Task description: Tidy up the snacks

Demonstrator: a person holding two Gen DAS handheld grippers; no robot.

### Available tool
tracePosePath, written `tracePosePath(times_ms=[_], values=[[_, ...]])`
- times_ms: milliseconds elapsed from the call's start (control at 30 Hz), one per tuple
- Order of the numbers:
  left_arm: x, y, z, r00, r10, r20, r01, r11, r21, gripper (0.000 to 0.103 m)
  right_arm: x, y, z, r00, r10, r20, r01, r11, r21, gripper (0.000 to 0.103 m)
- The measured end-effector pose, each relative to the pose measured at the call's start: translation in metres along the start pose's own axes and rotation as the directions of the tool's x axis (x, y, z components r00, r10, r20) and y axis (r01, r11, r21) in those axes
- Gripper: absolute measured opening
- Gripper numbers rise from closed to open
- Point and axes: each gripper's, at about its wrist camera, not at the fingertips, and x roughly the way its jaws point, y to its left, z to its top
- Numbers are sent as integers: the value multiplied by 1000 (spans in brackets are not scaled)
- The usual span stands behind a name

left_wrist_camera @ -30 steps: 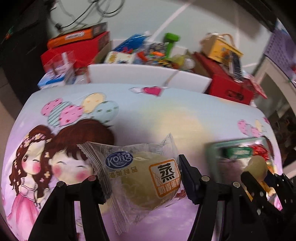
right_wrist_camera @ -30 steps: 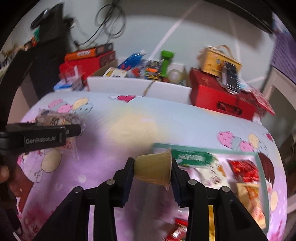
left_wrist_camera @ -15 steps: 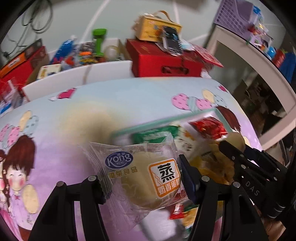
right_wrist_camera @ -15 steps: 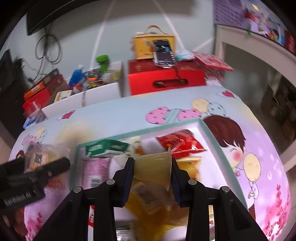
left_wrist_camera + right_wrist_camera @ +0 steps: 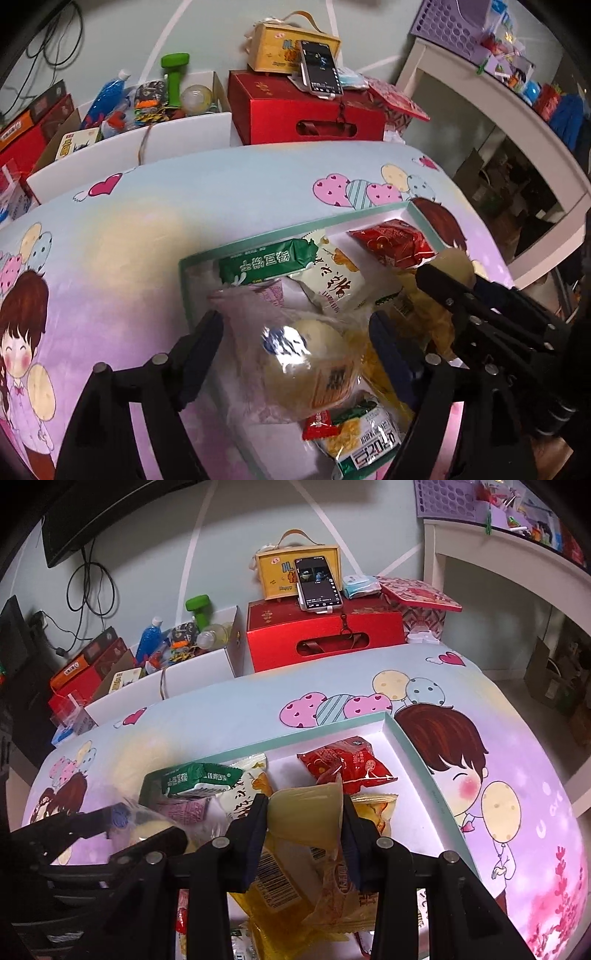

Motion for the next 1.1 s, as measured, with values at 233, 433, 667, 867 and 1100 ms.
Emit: tracePosePath(times_ms=[233,433,667,867,1100], values=[[-31,21,-16,998,61,34,-60,997,-41,89,-12,7,-4,1000,-11,19,11,1000,-17,63],[-57,48,-41,977,195,83,-187,977,-99,94,-31,18,-21,999,-8,41,10,999,-51,82],[-76,69,-82,949,296,105,-279,949,-150,94,-50,37,-55,999,-15,50,21,993,-119,103],[-90,77,-114,924,367,105,-346,922,-173,94,-62,49,-79,999,-25,41,31,989,-146,103],[-99,79,-139,886,458,67,-437,875,-208,94,-71,58,-99,1000,-19,20,22,986,-166,103]])
